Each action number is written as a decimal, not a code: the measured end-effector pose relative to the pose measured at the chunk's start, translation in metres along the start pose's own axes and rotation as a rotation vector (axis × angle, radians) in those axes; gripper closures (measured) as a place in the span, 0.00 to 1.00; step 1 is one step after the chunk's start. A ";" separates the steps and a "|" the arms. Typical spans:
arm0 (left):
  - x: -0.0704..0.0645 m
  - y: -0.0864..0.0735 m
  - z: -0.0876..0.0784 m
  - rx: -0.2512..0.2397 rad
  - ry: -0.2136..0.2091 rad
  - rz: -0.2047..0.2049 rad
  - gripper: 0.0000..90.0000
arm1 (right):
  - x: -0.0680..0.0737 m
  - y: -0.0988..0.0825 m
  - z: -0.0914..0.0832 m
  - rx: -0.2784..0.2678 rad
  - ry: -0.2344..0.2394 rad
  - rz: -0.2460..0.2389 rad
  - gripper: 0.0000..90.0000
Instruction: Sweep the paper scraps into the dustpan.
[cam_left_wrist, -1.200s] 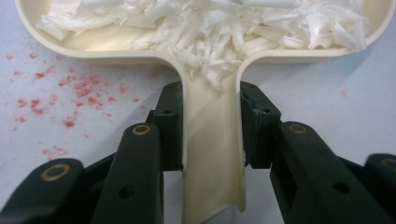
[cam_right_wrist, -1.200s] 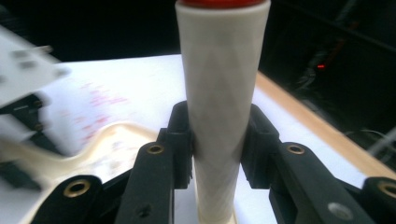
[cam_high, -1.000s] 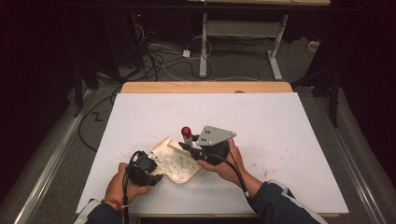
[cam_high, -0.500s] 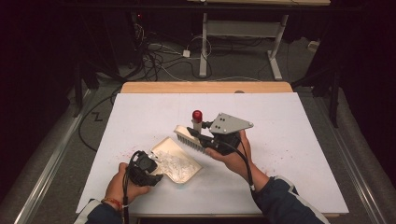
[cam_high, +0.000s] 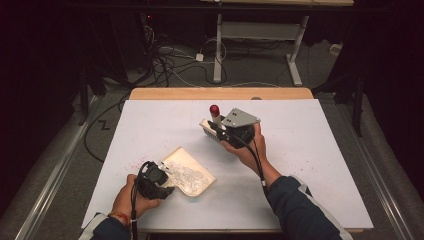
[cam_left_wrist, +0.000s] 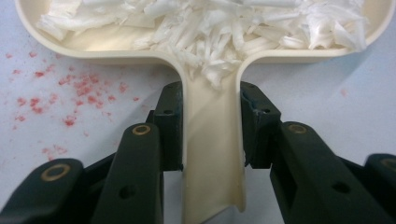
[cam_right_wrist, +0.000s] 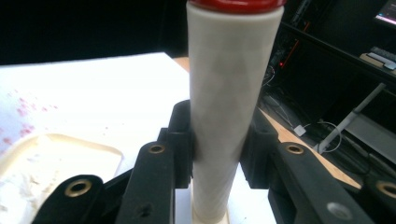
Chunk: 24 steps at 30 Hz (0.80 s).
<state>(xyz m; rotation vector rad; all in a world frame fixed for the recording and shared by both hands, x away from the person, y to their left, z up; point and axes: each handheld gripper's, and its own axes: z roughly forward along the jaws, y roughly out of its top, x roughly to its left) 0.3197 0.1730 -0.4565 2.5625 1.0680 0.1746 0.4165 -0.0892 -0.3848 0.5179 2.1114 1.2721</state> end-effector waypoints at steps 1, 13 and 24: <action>0.000 0.000 -0.001 0.001 0.000 0.000 0.71 | 0.001 -0.001 0.003 0.011 0.015 -0.002 0.78; 0.000 -0.001 -0.004 0.014 0.000 0.006 0.71 | 0.043 0.004 -0.013 0.031 0.225 -0.045 0.77; 0.000 -0.003 -0.003 0.014 0.004 0.004 0.71 | 0.057 0.016 -0.053 -0.046 0.288 -0.008 0.78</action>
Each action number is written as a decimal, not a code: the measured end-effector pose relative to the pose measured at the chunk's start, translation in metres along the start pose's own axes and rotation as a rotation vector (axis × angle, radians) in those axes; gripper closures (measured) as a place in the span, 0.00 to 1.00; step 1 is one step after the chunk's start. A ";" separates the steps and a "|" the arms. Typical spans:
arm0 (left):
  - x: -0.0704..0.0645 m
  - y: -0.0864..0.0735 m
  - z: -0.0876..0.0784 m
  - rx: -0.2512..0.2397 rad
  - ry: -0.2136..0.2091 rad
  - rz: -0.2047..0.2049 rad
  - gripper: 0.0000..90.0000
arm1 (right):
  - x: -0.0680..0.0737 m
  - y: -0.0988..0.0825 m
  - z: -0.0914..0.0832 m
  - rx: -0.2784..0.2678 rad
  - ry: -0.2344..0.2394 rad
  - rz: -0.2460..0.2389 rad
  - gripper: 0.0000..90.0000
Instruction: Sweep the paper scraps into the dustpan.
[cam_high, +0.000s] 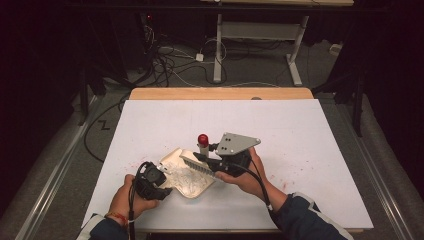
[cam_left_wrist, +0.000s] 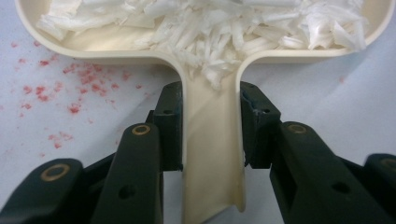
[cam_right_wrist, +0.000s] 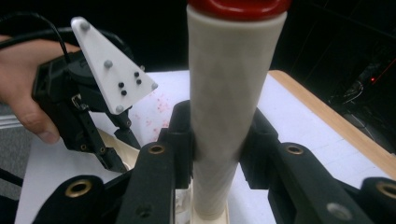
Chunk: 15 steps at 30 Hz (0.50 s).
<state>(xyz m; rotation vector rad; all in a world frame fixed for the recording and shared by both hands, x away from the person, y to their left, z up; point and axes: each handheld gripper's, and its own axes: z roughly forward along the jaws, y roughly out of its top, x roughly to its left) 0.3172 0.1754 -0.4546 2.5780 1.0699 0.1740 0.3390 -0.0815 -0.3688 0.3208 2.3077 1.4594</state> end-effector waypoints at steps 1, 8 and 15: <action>0.000 0.000 0.000 0.001 -0.001 0.001 0.71 | -0.001 0.000 -0.002 -0.004 -0.007 0.000 0.78; 0.000 0.000 0.002 -0.004 0.000 -0.008 0.71 | -0.015 -0.003 -0.020 -0.036 -0.031 0.045 0.78; 0.001 0.000 0.002 -0.006 0.001 -0.013 0.71 | -0.024 -0.006 -0.040 -0.032 -0.071 0.068 0.78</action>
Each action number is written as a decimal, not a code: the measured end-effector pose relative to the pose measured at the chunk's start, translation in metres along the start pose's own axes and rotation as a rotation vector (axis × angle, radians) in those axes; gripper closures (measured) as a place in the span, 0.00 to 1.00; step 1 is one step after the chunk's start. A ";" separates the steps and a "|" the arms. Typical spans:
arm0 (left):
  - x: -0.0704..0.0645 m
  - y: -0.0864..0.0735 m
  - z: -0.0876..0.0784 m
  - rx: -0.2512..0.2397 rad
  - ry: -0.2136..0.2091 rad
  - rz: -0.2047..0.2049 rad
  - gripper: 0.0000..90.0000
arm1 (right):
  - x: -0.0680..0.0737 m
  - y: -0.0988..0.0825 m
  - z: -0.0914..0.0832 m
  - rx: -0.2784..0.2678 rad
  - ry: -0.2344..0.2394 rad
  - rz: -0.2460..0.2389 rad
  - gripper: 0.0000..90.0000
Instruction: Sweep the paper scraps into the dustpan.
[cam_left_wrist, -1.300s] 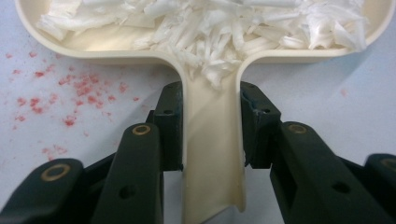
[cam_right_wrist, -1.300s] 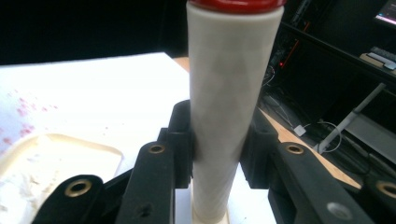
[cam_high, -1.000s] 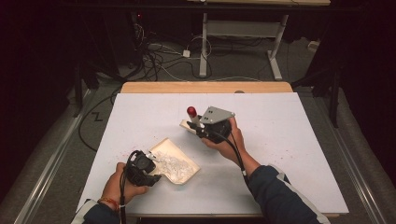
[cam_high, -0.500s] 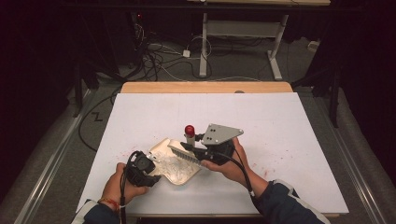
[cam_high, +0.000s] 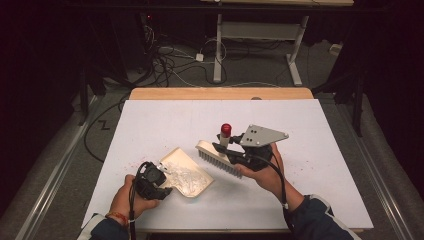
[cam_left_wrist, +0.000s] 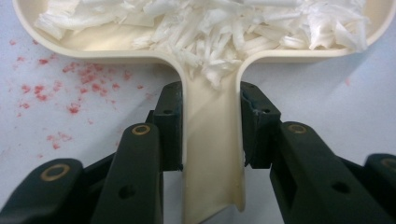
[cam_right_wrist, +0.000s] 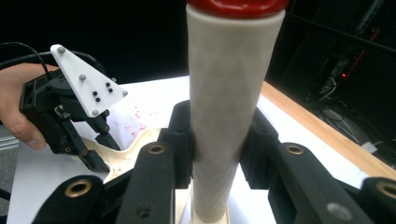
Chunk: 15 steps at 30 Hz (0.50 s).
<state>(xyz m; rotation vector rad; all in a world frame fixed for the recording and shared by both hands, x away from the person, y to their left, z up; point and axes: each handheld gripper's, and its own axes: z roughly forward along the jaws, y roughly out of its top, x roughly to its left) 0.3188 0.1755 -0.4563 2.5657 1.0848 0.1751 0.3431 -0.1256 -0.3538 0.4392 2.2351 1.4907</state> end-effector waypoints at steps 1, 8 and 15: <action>0.000 0.000 0.000 0.000 0.000 -0.001 0.71 | -0.001 0.000 -0.001 0.001 -0.003 -0.001 0.78; 0.005 -0.002 0.000 -0.014 0.010 -0.029 0.71 | -0.008 -0.007 -0.014 0.024 -0.026 0.007 0.78; 0.010 -0.003 0.000 -0.030 0.012 -0.060 0.71 | -0.021 -0.016 -0.040 0.032 -0.050 0.043 0.78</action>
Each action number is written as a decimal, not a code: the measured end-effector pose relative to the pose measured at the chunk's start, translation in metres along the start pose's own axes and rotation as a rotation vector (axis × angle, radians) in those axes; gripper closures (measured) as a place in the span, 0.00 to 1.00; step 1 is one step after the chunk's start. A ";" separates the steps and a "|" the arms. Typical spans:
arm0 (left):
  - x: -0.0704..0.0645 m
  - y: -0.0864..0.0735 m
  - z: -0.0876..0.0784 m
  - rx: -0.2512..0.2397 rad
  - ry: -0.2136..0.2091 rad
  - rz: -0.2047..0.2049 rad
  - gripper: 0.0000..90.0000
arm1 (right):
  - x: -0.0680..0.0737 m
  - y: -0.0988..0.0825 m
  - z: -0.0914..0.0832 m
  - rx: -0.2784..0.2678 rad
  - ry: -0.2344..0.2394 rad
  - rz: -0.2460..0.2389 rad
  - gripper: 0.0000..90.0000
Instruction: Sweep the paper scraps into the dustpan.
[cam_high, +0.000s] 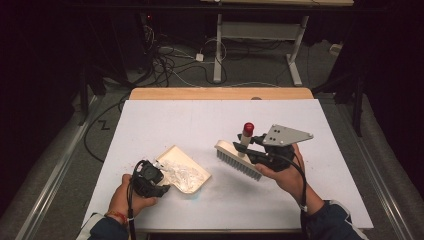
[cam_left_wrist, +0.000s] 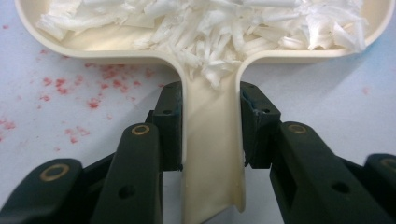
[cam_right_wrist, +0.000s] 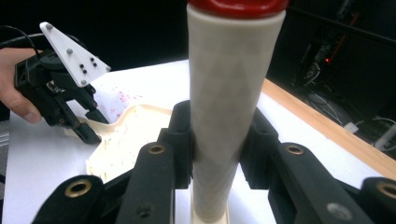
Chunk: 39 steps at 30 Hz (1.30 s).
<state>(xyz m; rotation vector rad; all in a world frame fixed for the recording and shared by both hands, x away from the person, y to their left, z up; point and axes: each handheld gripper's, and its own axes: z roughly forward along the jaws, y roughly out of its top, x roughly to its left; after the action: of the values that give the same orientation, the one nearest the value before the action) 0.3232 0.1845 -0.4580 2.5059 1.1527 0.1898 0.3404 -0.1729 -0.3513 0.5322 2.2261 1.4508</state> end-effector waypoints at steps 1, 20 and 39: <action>0.001 0.000 0.000 -0.001 0.002 -0.003 0.71 | -0.002 -0.002 -0.004 0.003 -0.011 0.003 0.78; 0.020 -0.008 0.000 -0.061 0.062 -0.128 0.71 | -0.023 -0.026 -0.077 0.071 0.021 0.053 0.78; 0.050 -0.006 0.007 -0.170 0.129 -0.350 0.68 | -0.055 -0.055 -0.120 0.232 0.123 0.128 0.78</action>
<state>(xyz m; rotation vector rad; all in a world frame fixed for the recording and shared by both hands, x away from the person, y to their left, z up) 0.3532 0.2236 -0.4683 2.1310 1.5346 0.3420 0.3161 -0.3142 -0.3507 0.6879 2.5175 1.3246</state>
